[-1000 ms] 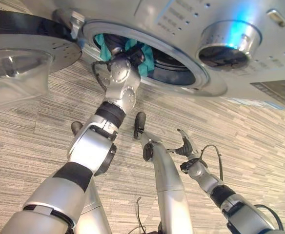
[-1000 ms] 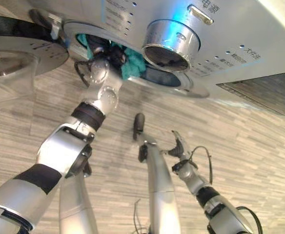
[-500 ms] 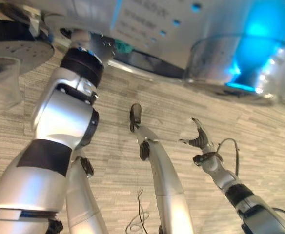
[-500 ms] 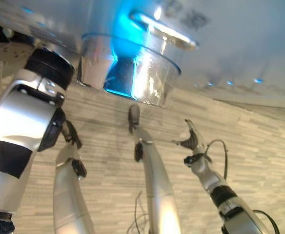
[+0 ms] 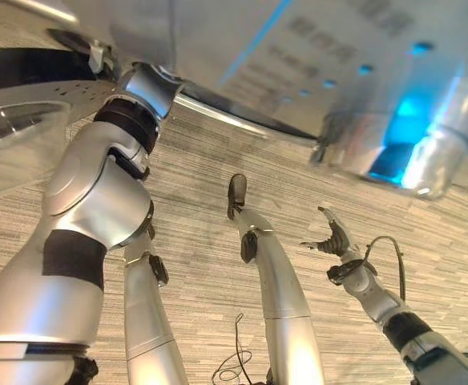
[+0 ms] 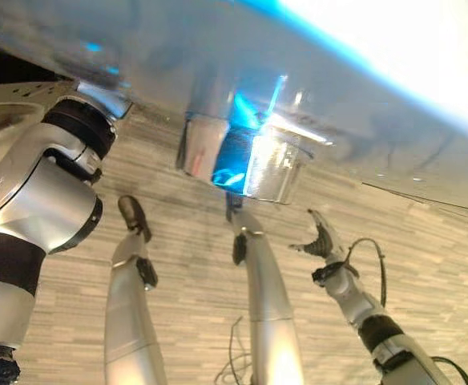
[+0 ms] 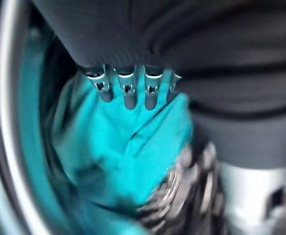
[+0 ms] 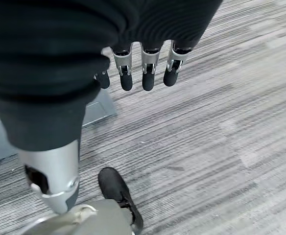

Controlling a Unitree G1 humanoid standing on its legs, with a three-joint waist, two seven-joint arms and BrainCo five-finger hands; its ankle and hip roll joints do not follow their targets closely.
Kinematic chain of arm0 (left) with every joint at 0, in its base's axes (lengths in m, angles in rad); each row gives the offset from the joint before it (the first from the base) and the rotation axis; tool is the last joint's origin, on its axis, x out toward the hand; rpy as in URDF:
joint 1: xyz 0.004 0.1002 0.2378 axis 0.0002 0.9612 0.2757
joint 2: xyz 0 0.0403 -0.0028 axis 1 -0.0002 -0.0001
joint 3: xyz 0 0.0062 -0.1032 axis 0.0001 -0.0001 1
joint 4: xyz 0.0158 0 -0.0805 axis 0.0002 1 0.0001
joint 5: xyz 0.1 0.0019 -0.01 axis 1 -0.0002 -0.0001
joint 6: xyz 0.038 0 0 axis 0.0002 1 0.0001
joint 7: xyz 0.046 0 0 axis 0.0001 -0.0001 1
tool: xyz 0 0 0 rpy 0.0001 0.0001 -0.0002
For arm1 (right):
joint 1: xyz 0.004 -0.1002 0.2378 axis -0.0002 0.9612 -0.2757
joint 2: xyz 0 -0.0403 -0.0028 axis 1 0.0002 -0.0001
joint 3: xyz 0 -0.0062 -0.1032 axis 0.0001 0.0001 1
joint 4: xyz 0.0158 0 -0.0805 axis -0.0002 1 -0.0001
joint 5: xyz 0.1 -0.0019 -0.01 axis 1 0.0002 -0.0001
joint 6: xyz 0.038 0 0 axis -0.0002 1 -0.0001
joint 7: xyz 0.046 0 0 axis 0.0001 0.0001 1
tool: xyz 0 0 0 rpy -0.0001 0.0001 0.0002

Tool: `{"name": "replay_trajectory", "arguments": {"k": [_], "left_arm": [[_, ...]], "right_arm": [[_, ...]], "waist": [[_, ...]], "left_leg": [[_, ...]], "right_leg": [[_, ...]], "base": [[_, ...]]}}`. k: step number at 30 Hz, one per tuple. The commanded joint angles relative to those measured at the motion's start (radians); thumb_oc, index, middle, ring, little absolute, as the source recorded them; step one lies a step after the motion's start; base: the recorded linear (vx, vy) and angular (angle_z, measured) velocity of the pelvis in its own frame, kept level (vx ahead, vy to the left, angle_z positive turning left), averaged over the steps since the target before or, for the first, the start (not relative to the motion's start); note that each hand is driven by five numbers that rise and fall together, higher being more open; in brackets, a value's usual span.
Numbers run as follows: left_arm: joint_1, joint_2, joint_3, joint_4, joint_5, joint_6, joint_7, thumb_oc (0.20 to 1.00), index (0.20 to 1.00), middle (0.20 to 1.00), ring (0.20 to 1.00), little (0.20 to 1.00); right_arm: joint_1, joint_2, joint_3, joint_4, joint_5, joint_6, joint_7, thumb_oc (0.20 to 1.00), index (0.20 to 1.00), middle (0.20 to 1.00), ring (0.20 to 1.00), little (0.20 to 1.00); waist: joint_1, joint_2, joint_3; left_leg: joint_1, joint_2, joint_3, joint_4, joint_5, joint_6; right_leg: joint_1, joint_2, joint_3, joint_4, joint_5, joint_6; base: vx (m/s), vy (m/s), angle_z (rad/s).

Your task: Grab the laundry basket,head to the washer,open it,put in the laundry and shut it.

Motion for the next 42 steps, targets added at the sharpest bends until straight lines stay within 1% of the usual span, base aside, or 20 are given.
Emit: {"name": "replay_trajectory", "arguments": {"k": [1, 2, 5, 9, 12, 15, 16, 20, 21, 22, 27, 28, 31, 32, 33, 36, 37, 39, 40, 42], "left_arm": [[-0.171, 0.018, -0.050, -0.073, 0.374, -0.043, 0.072, 1.000, 1.000, 1.000, 1.000, 1.000], [-0.170, 0.018, -0.050, -0.075, 0.376, -0.042, 0.073, 1.000, 1.000, 1.000, 1.000, 1.000], [-0.154, 0.001, -0.134, -0.209, 0.539, -0.042, 0.118, 1.000, 1.000, 1.000, 1.000, 1.000], [-0.114, 0.005, -0.144, -0.323, 0.626, -0.030, 0.128, 1.000, 1.000, 1.000, 1.000, 1.000], [-0.073, 0.023, -0.119, -0.389, 0.632, -0.034, 0.139, 1.000, 1.000, 1.000, 1.000, 1.000], [0.036, 0.068, -0.027, -0.489, 0.575, -0.044, 0.144, 1.000, 1.000, 1.000, 1.000, 1.000], [0.153, 0.110, 0.048, -0.572, 0.530, -0.054, 0.131, 1.000, 1.000, 1.000, 1.000, 1.000], [0.457, 0.148, 0.203, -0.652, 0.444, -0.074, 0.118, 1.000, 1.000, 1.000, 1.000, 1.000], [0.663, 0.121, 0.307, -0.655, 0.331, -0.091, 0.088, 1.000, 1.000, 1.000, 1.000, 1.000], [0.671, 0.122, 0.312, -0.659, 0.330, -0.091, 0.086, 1.000, 1.000, 1.000, 1.000, 1.000], [1.130, 0.092, 0.453, -0.678, 0.131, -0.130, -0.003, 1.000, 1.000, 1.000, 1.000, 1.000], [1.130, 0.092, 0.453, -0.679, 0.132, -0.129, -0.003, 1.000, 1.000, 1.000, 1.000, 1.000], [1.370, 0.032, 0.537, -0.579, 0.091, -0.125, -0.042, 1.000, 1.000, 1.000, 1.000, 1.000], [1.370, 0.031, 0.537, -0.578, 0.092, -0.126, -0.041, 1.000, 1.000, 1.000, 1.000, 1.000], [1.434, -0.006, 0.567, -0.492, 0.110, -0.111, -0.041, 1.000, 1.000, 1.000, 1.000, 1.000], [1.498, -0.073, 0.620, -0.345, 0.115, -0.096, -0.041, 1.000, 1.000, 1.000, 1.000, 1.000], [1.498, -0.073, 0.620, -0.345, 0.115, -0.096, -0.041, 1.000, 1.000, 1.000, 1.000, 1.000], [1.533, -0.131, 0.672, -0.179, 0.134, -0.071, -0.034, 1.000, 1.000, 1.000, 1.000, 1.000], [1.532, -0.131, 0.672, -0.178, 0.134, -0.071, -0.034, 1.000, 1.000, 1.000, 1.000, 1.000], [1.591, -0.172, 0.781, -0.023, 0.095, -0.044, -0.039, 1.000, 1.000, 1.000, 1.000, 1.000]], "right_arm": [[0.060, -0.042, 0.027, 0.006, 0.001, -0.032, -0.010, 1.000, 1.000, 1.000, 1.000, 1.000], [0.060, -0.041, 0.027, 0.007, 0.000, -0.033, -0.010, 1.000, 1.000, 1.000, 1.000, 1.000], [0.084, -0.051, 0.020, 0.030, -0.002, -0.047, -0.012, 1.000, 1.000, 1.000, 1.000, 1.000], [0.102, -0.053, 0.016, 0.051, -0.012, -0.049, -0.008, 1.000, 1.000, 1.000, 1.000, 1.000], [0.110, -0.049, 0.013, 0.056, -0.012, -0.048, -0.005, 1.000, 1.000, 1.000, 1.000, 1.000], [0.118, -0.035, -0.002, 0.058, -0.016, -0.040, -0.006, 1.000, 1.000, 1.000, 1.000, 1.000], [0.123, -0.015, -0.006, 0.056, -0.020, -0.029, -0.002, 1.000, 1.000, 1.000, 1.000, 1.000], [0.119, 0.033, -0.005, 0.097, -0.021, -0.003, 0.004, 1.000, 1.000, 1.000, 1.000, 1.000], [0.125, 0.068, -0.012, 0.132, -0.007, 0.018, 0.014, 1.000, 1.000, 1.000, 1.000, 1.000], [0.127, 0.067, -0.008, 0.133, -0.006, 0.018, 0.013, 1.000, 1.000, 1.000, 1.000, 1.000], [0.162, 0.131, -0.017, 0.234, 0.018, 0.061, 0.061, 1.000, 1.000, 1.000, 1.000, 1.000], [0.162, 0.131, -0.017, 0.234, 0.018, 0.061, 0.061, 1.000, 1.000, 1.000, 1.000, 1.000], [0.212, 0.162, -0.069, 0.336, 0.043, 0.069, 0.095, 1.000, 1.000, 1.000, 1.000, 1.000], [0.213, 0.162, -0.068, 0.337, 0.043, 0.068, 0.094, 1.000, 1.000, 1.000, 1.000, 1.000], [0.236, 0.177, -0.096, 0.399, 0.051, 0.072, 0.106, 1.000, 1.000, 1.000, 1.000, 1.000], [0.266, 0.208, -0.166, 0.516, 0.104, 0.075, 0.122, 1.000, 1.000, 1.000, 1.000, 1.000], [0.266, 0.208, -0.166, 0.516, 0.104, 0.075, 0.122, 1.000, 1.000, 1.000, 1.000, 1.000], [0.299, 0.239, -0.267, 0.581, 0.211, 0.067, 0.144, 1.000, 1.000, 1.000, 1.000, 1.000], [0.299, 0.239, -0.268, 0.581, 0.211, 0.067, 0.144, 1.000, 1.000, 1.000, 1.000, 1.000], [0.348, 0.267, -0.370, 0.589, 0.324, 0.054, 0.158, 1.000, 1.000, 1.000, 1.000, 1.000]], "waist": [[-0.048, 0.039, -0.049], [-0.047, 0.038, -0.049], [-0.034, 0.045, -0.045], [-0.021, 0.052, -0.037], [-0.013, 0.056, -0.034], [0.005, 0.059, -0.029], [0.016, 0.061, -0.025], [0.045, 0.058, -0.011], [0.060, 0.056, -0.009], [0.058, 0.057, -0.009], [0.100, 0.065, -0.020], [0.100, 0.064, -0.019], [0.132, 0.072, -0.044], [0.132, 0.072, -0.040], [0.141, 0.075, -0.053], [0.149, 0.085, -0.080], [0.149, 0.085, -0.080], [0.143, 0.088, -0.123], [0.143, 0.088, -0.125], [0.129, 0.088, -0.184]], "left_leg": [[-0.013, -0.005, -0.025, 0.080, -0.090, 0.077], [-0.012, -0.005, -0.025, 0.080, -0.091, 0.077], [-0.002, -0.008, -0.030, 0.078, -0.098, 0.081], [0.027, -0.009, -0.030, 0.057, -0.097, 0.083], [0.049, -0.012, -0.026, 0.040, -0.094, 0.083], [0.084, -0.017, -0.023, 0.013, -0.084, 0.081], [0.116, -0.021, -0.020, -0.010, -0.076, 0.080], [0.204, -0.026, -0.013, -0.068, -0.055, 0.074], [0.265, -0.032, -0.006, -0.107, -0.042, 0.071], [0.273, -0.031, -0.005, -0.112, -0.041, 0.071], [0.490, -0.053, 0.010, -0.230, -0.006, 0.067], [0.491, -0.053, 0.010, -0.231, -0.006, 0.067], [0.698, -0.061, 0.022, -0.307, 0.012, 0.056], [0.705, -0.061, 0.023, -0.311, 0.013, 0.056], [0.777, -0.061, 0.032, -0.343, 0.050, 0.059], [0.901, -0.064, 0.027, -0.390, 0.059, 0.056], [0.902, -0.064, 0.027, -0.390, 0.059, 0.056], [1.001, -0.059, 0.034, -0.436, 0.061, 0.052], [1.000, -0.059, 0.034, -0.439, 0.064, 0.052], [1.111, -0.053, 0.051, -0.506, 0.065, 0.048]], "right_leg": [[0.137, 0.055, 0.062, 0.049, -0.126, 0.041], [0.137, 0.055, 0.062, 0.049, -0.126, 0.041], [0.149, 0.054, 0.062, 0.047, -0.130, 0.046], [0.174, 0.052, 0.065, 0.033, -0.132, 0.050], [0.191, 0.051, 0.067, 0.022, -0.131, 0.052], [0.224, 0.049, 0.061, -0.002, -0.128, 0.053], [0.253, 0.050, 0.058, -0.020, -0.124, 0.057], [0.330, 0.049, 0.045, -0.070, -0.111, 0.059], [0.381, 0.049, 0.039, -0.107, -0.101, 0.059], [0.389, 0.049, 0.039, -0.112, -0.100, 0.059], [0.577, 0.056, 0.032, -0.220, -0.069, 0.062], [0.578, 0.056, 0.032, -0.221, -0.068, 0.062], [0.783, 0.050, 0.020, -0.312, -0.050, 0.069], [0.790, 0.050, 0.019, -0.316, -0.049, 0.069], [0.870, 0.049, 0.009, -0.359, -0.019, 0.063], [1.002, 0.049, 0.008, -0.425, -0.006, 0.070], [1.003, 0.050, 0.009, -0.426, -0.006, 0.070], [1.101, 0.053, 0.024, -0.493, 0.010, 0.081], [1.100, 0.053, 0.024, -0.495, 0.013, 0.081], [1.183, 0.053, 0.053, -0.556, 0.028, 0.091]], "base": [[0.00, 0.006, 0.09], [0.01, 0.009, 0.14], [0.00, 0.012, 0.07], [-0.01, 0.027, 0.00], [0.00, 0.011, 0.00], [0.00, 0.000, 0.00], [0.00, 0.000, 0.00], [0.00, 0.000, 0.00], [0.00, 0.000, 0.00], [0.00, 0.000, 0.00], [0.00, 0.046, 0.03], [0.03, 0.040, -0.03], [0.10, 0.041, -0.07], [0.01, 0.019, -0.03], [0.03, 0.040, 0.07], [0.08, 0.046, 0.11], [0.06, 0.030, -0.05], [0.11, 0.045, -0.10], [0.11, 0.055, -0.11], [0.18, 0.050, -0.29]]}}
